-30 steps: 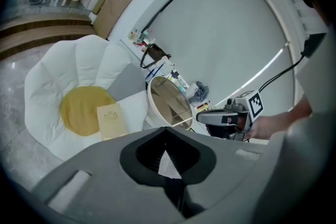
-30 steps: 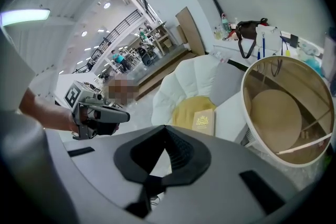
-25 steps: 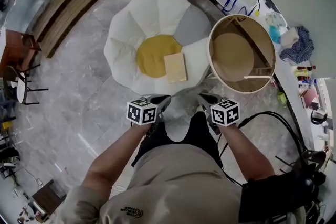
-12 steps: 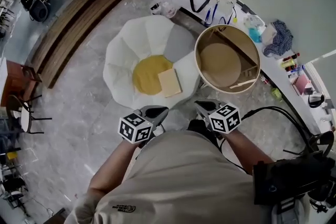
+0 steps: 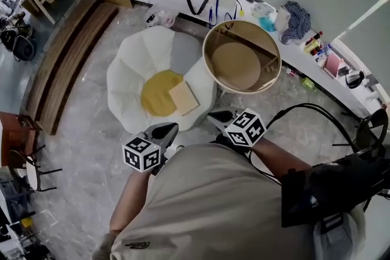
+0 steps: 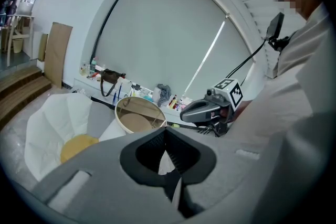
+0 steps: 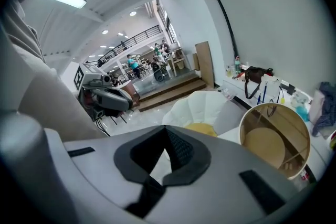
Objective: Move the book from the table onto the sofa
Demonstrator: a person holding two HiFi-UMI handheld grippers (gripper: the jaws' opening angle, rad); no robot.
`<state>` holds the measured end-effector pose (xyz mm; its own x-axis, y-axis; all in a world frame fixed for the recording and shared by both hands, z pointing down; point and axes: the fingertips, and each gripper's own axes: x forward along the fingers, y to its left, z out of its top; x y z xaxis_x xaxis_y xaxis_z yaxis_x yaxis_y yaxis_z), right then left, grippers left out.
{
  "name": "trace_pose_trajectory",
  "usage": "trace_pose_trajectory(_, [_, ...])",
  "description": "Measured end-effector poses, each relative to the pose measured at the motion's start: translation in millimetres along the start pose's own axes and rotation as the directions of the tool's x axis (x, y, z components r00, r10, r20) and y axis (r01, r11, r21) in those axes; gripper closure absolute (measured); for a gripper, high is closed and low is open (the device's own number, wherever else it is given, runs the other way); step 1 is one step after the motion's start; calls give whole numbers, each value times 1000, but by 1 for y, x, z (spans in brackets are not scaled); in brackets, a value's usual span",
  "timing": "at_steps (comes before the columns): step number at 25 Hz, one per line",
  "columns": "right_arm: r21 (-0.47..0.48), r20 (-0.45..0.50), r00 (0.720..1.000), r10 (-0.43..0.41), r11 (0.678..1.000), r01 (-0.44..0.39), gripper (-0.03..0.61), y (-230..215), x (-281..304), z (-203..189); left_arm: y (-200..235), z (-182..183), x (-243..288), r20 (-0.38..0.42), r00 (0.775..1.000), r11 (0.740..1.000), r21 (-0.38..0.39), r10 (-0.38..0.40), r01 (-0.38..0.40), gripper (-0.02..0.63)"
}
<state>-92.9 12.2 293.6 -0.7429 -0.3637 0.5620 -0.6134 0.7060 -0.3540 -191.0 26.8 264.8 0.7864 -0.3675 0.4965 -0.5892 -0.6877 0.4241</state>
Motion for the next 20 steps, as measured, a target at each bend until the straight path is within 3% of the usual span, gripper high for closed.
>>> trace_pose_trajectory(13, [-15,-9,1000,-2,1000,2,566,28,-5,-21,-15,-26,-3,-3,999,999,-21,-40,40,606])
trace_pose_trajectory(20, [-11,-7,1000,-18,1000,18,567,22,-18,-23,-26,-18,7,-9,998,998,-3,-61,61,606])
